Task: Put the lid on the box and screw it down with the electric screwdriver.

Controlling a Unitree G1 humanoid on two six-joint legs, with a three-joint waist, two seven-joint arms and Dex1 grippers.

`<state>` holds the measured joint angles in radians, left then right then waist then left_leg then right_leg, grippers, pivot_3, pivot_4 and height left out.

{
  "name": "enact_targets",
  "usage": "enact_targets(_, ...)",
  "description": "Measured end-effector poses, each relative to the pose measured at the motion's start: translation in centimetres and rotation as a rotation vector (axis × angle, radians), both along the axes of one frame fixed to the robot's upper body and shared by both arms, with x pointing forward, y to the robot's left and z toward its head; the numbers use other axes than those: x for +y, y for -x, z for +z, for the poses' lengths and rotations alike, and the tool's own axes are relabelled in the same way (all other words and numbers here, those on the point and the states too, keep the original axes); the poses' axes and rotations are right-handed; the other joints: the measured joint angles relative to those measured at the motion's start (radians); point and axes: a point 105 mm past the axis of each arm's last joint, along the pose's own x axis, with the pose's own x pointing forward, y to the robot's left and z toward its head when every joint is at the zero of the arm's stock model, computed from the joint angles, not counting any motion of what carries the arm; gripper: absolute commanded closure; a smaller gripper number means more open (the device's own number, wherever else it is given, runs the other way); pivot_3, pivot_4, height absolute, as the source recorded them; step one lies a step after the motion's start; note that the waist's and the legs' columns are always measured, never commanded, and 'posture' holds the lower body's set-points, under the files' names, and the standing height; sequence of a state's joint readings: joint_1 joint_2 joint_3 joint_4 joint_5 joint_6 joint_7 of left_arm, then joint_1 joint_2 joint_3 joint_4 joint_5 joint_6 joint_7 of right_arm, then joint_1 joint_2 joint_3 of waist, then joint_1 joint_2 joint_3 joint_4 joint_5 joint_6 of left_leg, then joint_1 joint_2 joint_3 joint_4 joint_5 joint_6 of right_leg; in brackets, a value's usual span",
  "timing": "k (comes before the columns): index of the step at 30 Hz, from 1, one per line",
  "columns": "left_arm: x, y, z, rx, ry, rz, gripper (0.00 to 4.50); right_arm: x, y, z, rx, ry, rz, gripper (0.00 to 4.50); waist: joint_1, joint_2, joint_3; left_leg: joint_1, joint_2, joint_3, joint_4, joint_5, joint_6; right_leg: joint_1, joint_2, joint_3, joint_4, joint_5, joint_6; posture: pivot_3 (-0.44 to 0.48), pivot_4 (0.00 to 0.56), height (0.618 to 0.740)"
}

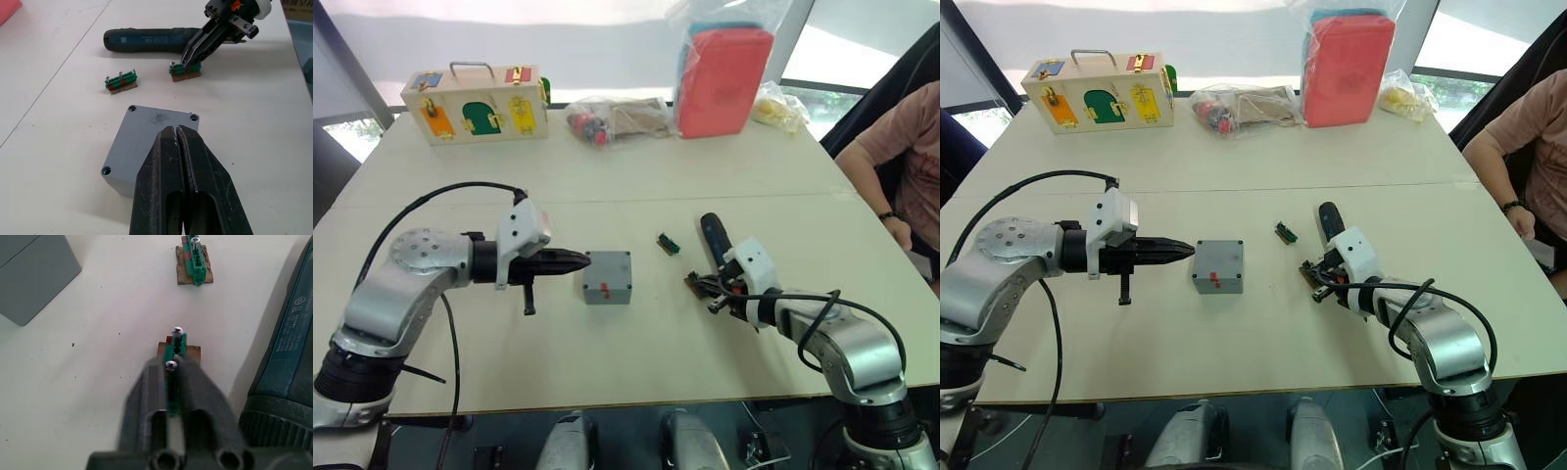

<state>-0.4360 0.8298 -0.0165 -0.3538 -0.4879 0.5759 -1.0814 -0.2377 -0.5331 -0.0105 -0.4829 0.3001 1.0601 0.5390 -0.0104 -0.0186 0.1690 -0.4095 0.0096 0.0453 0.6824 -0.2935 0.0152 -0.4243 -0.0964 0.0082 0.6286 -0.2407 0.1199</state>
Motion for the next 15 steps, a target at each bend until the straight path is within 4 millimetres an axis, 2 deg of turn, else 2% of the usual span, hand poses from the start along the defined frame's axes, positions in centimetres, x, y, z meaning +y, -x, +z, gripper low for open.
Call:
enact_targets(7,0.0,0.0,0.0,-0.003,0.001,0.003,4.5,-0.2,-0.1,0.3,-0.012,-0.001,-0.003,4.48,0.0,0.0,0.0,0.0,0.0,0.0,0.0,0.0,0.0,0.0,0.0,0.0,0.0,0.0,0.0,0.0,0.15,0.73)
enact_targets(15,-0.1,0.0,0.1,-0.005,0.004,0.001,4.5,-0.3,-0.6,2.8,-0.063,-0.072,0.011,4.48,0.0,0.0,0.0,0.0,0.0,0.0,0.0,0.0,0.0,0.0,0.0,0.0,0.0,0.0,0.0,0.0,0.15,0.73)
